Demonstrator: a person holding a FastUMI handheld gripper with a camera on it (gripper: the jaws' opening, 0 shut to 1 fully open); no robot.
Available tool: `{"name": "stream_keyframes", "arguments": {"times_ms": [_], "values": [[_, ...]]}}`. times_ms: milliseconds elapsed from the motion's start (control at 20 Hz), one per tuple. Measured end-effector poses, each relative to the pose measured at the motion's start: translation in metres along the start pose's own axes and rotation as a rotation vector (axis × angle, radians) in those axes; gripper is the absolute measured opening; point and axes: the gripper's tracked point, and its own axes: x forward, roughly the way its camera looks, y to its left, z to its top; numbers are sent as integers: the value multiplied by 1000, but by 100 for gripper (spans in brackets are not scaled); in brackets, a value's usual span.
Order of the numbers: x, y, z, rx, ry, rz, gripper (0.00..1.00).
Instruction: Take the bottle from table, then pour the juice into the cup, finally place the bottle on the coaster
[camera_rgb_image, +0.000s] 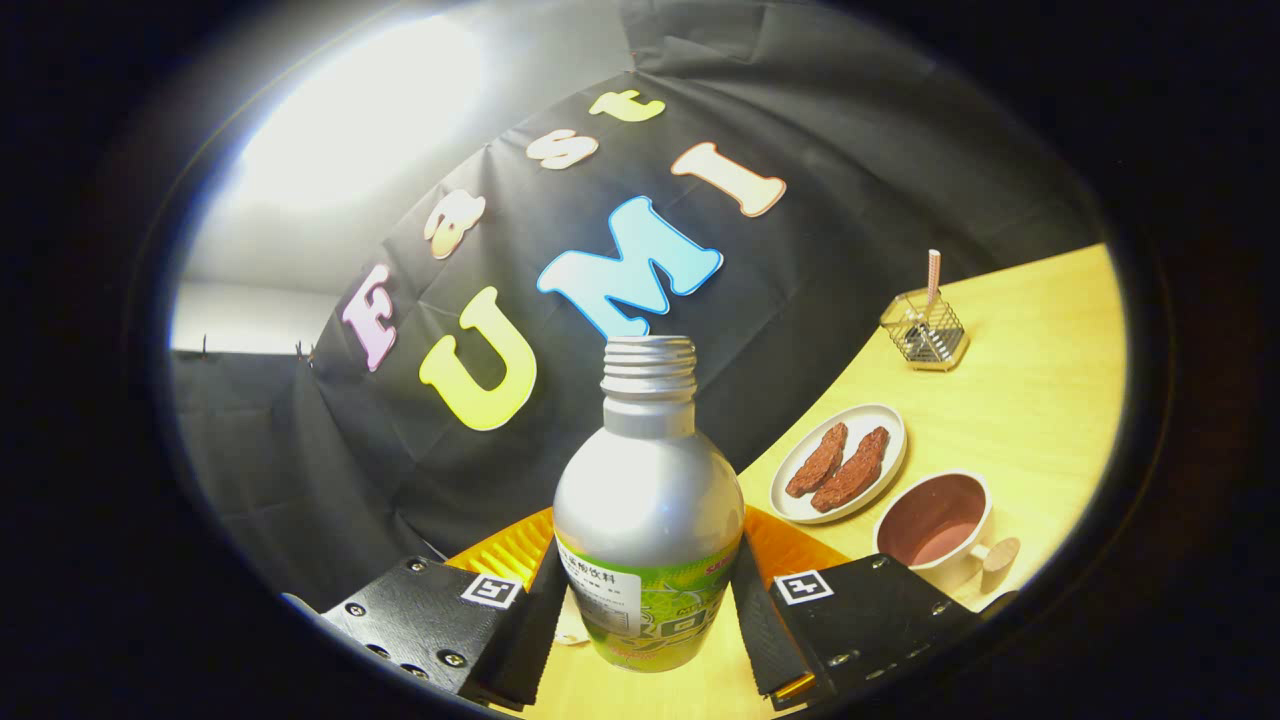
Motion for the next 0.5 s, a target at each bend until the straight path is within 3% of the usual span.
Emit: {"name": "stream_keyframes", "arguments": {"times_ms": [250, 500], "values": [[8, -7, 9, -352, -8, -107, 77], [8, -2, 9, -528, -10, -124, 77]]}}
